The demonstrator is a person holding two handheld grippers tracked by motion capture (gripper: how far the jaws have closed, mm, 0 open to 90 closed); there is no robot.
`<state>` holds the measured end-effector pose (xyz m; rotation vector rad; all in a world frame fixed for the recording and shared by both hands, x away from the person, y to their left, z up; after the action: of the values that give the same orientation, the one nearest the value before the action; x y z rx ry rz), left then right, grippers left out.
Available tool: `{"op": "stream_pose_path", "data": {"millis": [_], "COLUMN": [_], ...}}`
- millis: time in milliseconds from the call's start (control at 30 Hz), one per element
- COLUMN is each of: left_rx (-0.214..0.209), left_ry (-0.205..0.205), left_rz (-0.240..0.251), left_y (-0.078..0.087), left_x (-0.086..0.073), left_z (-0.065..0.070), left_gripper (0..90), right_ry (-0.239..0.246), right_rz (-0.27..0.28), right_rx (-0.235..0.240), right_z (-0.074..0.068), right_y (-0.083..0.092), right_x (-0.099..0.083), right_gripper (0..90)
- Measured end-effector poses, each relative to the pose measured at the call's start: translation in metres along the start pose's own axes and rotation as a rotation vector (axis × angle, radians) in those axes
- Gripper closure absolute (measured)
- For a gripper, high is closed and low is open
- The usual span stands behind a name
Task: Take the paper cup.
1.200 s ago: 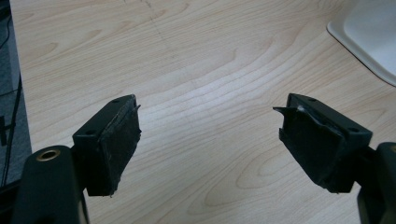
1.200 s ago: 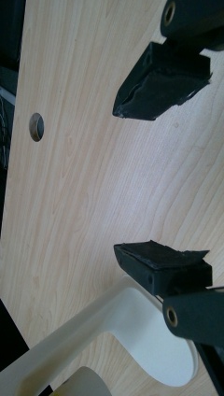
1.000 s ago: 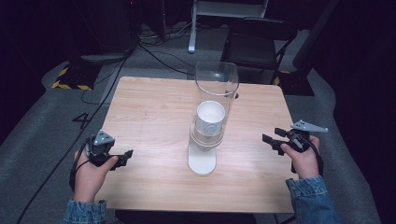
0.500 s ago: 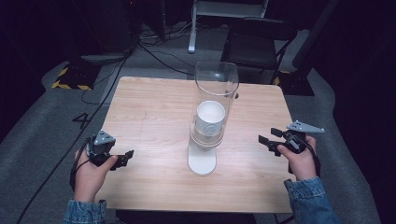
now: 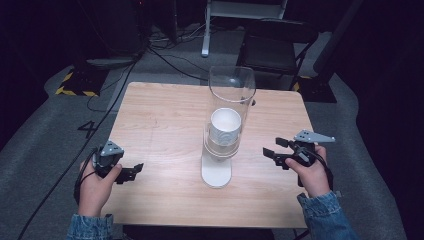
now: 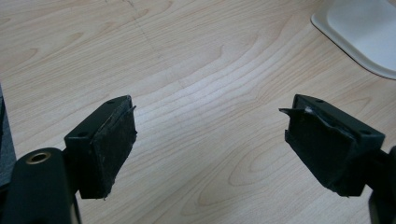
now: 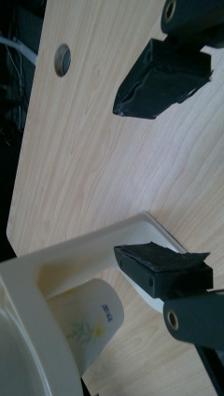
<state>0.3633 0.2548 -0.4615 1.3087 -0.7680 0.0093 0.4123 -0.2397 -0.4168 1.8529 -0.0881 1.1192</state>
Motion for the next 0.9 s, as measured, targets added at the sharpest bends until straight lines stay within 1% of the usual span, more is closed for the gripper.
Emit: {"op": "stream_pose_path", "data": {"millis": [33,67,133,200,233,367,400,433,467,500,533,600,633,667,733,900], "left_rx": [0.0,-0.004,-0.001,-0.007,-0.008,-0.006,-0.005,-0.006,-0.005,-0.008,-0.009,-0.009,-0.01,-0.009,-0.008,0.001], "left_ry": [0.0,0.0,-0.004,-0.007,-0.002,-0.002,-0.001,0.005,0.002,-0.002,0.002,0.004,0.007,0.012,0.011,0.018], "left_rz": [0.0,0.001,0.001,-0.003,-0.003,-0.007,-0.005,-0.004,-0.007,-0.012,-0.013,-0.013,-0.014,-0.014,-0.014,-0.013], "left_y": [0.0,0.0,0.0,0.0,0.0,0.001,0.001,0.0,0.0,0.0,0.0,0.0,0.0,-0.001,-0.001,-0.002], "left_x": [0.0,0.0,0.0,-0.001,-0.001,-0.003,-0.003,-0.003,-0.003,-0.003,-0.003,-0.003,-0.003,-0.003,-0.003,-0.004], "left_z": [0.0,0.0,0.0,-0.001,-0.001,-0.003,-0.003,-0.003,-0.003,-0.003,-0.003,-0.003,-0.003,-0.003,-0.003,-0.004], "left_gripper": [16.3,16.3,16.3,16.3,16.3,16.3,16.3,16.3,16.3,16.3,16.3,16.3,16.3,16.3,16.3,16.2], "right_ry": [0.0,0.009,0.015,0.035,0.047,0.073,0.08,0.08,0.091,0.091,0.102,0.11,0.114,0.124,0.129,0.164], "right_rz": [0.0,-0.002,-0.003,-0.006,-0.009,-0.018,-0.021,-0.021,-0.026,-0.026,-0.03,-0.03,-0.036,-0.036,-0.039,-0.056], "right_rx": [0.0,0.015,0.021,0.032,0.037,0.053,0.065,0.065,0.078,0.078,0.094,0.101,0.124,0.137,0.142,0.192], "right_z": [0.0,-0.006,-0.008,-0.016,-0.019,-0.028,-0.034,-0.034,-0.039,-0.039,-0.045,-0.047,-0.053,-0.057,-0.059,-0.074], "right_y": [0.0,-0.002,-0.003,-0.006,-0.009,-0.015,-0.019,-0.019,-0.021,-0.021,-0.025,-0.026,-0.029,-0.032,-0.033,-0.044], "right_x": [0.0,0.002,0.003,0.006,0.008,0.012,0.014,0.014,0.015,0.015,0.017,0.018,0.019,0.021,0.021,0.022], "right_gripper": [27.8,27.7,27.5,27.5,27.4,27.1,27.0,27.0,26.9,26.9,26.8,26.8,26.9,26.9,26.9,25.5]}}
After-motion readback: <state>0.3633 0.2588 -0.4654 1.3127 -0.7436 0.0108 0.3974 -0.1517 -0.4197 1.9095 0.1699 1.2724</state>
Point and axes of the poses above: each handheld gripper's, and its own axes: y roughly backward along the jaws, x roughly out of its top, z roughly to its right, the point moved 5 cm from there along -y, roughly forward along the jaws, and after that the axes turned 14 degrees about -z, right-handed, at the moved point
